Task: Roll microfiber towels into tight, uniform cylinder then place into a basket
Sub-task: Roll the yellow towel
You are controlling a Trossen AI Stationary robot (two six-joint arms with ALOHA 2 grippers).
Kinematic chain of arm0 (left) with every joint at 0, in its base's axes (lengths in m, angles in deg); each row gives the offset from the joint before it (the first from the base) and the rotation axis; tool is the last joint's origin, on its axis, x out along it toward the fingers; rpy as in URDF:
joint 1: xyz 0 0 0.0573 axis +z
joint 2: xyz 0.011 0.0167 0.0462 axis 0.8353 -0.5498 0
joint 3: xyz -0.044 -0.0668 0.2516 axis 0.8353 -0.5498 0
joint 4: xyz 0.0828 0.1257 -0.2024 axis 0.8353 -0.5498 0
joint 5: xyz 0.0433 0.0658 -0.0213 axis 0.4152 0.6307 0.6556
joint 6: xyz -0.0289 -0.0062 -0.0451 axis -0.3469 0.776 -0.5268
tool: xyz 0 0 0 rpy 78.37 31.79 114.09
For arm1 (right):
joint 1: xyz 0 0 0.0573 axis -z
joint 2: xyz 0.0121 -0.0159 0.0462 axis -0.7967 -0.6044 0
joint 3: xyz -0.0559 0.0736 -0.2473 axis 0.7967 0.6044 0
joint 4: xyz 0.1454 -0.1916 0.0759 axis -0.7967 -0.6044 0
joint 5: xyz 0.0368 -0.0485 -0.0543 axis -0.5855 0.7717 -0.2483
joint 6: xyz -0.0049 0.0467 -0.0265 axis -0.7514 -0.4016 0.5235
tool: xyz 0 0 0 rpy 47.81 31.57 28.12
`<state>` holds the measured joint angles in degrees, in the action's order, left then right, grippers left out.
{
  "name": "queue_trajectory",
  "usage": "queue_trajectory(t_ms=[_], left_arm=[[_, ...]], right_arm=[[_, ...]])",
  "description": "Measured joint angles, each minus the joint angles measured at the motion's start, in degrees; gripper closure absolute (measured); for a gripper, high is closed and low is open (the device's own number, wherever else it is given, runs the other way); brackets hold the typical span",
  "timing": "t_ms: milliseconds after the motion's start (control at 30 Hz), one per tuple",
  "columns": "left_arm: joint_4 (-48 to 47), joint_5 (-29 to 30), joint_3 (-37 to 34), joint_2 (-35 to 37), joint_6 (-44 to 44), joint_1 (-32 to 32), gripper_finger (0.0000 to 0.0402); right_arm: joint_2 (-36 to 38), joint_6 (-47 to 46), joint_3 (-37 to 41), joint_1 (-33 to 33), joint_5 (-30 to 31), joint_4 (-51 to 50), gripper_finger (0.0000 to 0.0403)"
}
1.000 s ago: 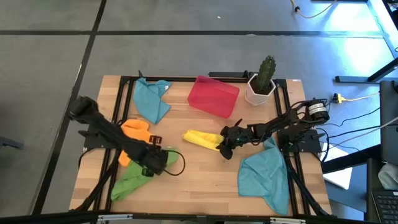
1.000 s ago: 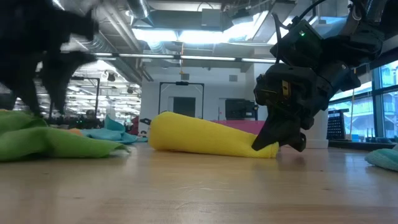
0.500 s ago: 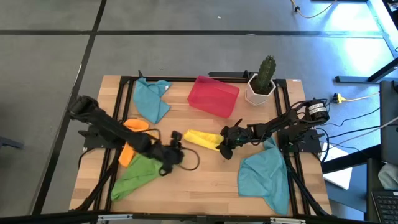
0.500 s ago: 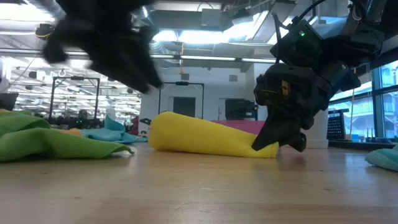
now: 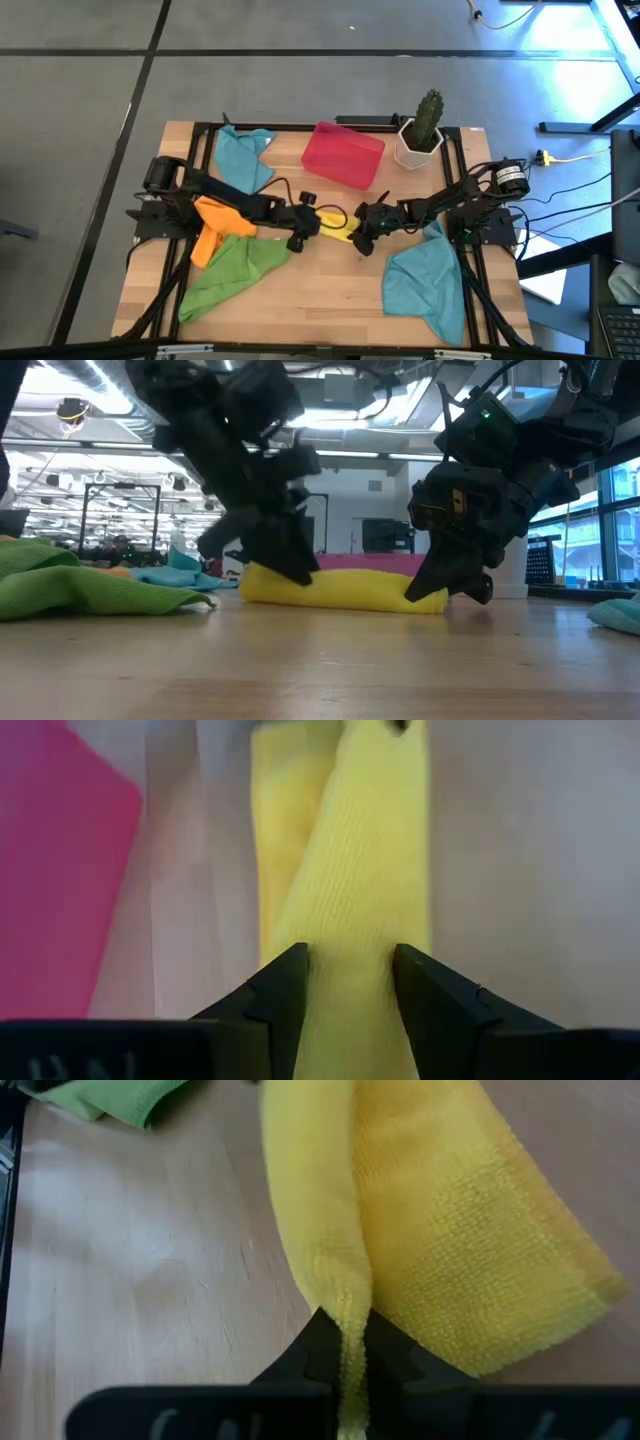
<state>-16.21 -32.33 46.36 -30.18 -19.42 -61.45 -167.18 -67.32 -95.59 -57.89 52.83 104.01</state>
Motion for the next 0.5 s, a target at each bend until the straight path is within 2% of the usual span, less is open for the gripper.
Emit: queue_trajectory(t_ms=[133,233,500], left_arm=[[-0.28,-3.23,0.11,-1.35,-1.21,1.92,0.0259],[-1.11,-4.88,0.13,-1.34,-1.93,2.63,0.026],[-3.22,-5.44,0.13,-1.32,-2.76,2.57,0.026]], right_arm=[[-0.02,3.77,0.04,0.0,-0.15,0.58,0.0378],[-0.05,7.77,0.09,-0.02,-0.26,1.99,0.0358],[2.76,14.09,0.15,-0.07,-0.39,2.8,0.0256]])
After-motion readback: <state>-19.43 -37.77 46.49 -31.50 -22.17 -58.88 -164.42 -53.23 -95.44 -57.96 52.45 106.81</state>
